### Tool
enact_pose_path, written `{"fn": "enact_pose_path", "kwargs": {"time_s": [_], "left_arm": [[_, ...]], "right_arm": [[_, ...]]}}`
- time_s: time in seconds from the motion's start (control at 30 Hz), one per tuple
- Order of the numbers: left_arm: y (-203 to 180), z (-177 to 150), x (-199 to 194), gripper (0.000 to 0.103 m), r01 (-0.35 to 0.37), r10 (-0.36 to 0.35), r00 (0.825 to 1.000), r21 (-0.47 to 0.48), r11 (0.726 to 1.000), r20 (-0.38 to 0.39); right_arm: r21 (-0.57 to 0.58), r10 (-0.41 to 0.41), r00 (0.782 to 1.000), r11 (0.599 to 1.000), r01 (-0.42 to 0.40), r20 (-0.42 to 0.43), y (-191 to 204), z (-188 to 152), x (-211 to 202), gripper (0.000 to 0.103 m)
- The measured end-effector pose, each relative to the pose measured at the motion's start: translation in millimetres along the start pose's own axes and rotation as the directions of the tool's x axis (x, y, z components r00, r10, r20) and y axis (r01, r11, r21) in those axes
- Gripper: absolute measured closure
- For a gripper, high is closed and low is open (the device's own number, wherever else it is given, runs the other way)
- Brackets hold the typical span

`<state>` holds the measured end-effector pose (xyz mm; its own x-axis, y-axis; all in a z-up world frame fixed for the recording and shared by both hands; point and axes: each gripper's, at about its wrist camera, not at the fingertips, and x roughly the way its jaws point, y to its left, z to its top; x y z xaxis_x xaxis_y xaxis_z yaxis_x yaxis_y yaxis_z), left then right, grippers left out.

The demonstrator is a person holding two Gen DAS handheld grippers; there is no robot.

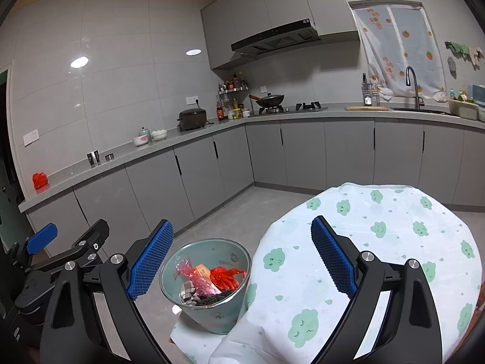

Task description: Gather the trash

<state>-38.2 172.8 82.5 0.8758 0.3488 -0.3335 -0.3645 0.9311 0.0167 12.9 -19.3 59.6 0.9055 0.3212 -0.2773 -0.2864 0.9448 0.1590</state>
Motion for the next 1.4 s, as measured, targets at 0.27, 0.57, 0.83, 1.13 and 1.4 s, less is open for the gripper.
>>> {"fn": "enact_pose_path", "kwargs": {"time_s": [0.27, 0.57, 0.83, 1.13, 1.4], "left_arm": [[0.0, 0.9, -2.6, 0.005, 0.003, -0.003, 1.0, -0.004, 1.0, 0.012], [0.0, 2.1, -5.2, 0.005, -0.012, 0.012, 0.999, 0.0, 1.0, 0.032], [2.6, 0.5, 0.6, 0.006, -0.019, 0.019, 1.0, -0.004, 1.0, 0.018], [-8.6, -2.4, 2.7, 0.006, -0.006, 0.006, 1.0, 0.059, 0.998, 0.013], [-7.7, -1.1, 2.5, 0.005, 0.014, -0.015, 1.0, 0.052, 0.999, 0.01]], "right_arm": [[-0.002, -0.003, 1.0, 1.0, 0.003, 0.003, 0.0, 0.3, -1.3, 0.012], [-0.002, -0.006, 1.0, 1.0, 0.006, 0.005, -0.3, 1.1, -2.8, 0.012], [-0.006, -0.012, 1.0, 1.0, 0.012, 0.004, -0.4, 0.6, -3.8, 0.01], [0.0, -0.017, 1.0, 1.0, 0.017, -0.001, -1.0, 0.5, -4.6, 0.01], [0.003, -0.028, 1.0, 1.0, 0.028, -0.008, -1.4, 0.8, -2.1, 0.009]]}}
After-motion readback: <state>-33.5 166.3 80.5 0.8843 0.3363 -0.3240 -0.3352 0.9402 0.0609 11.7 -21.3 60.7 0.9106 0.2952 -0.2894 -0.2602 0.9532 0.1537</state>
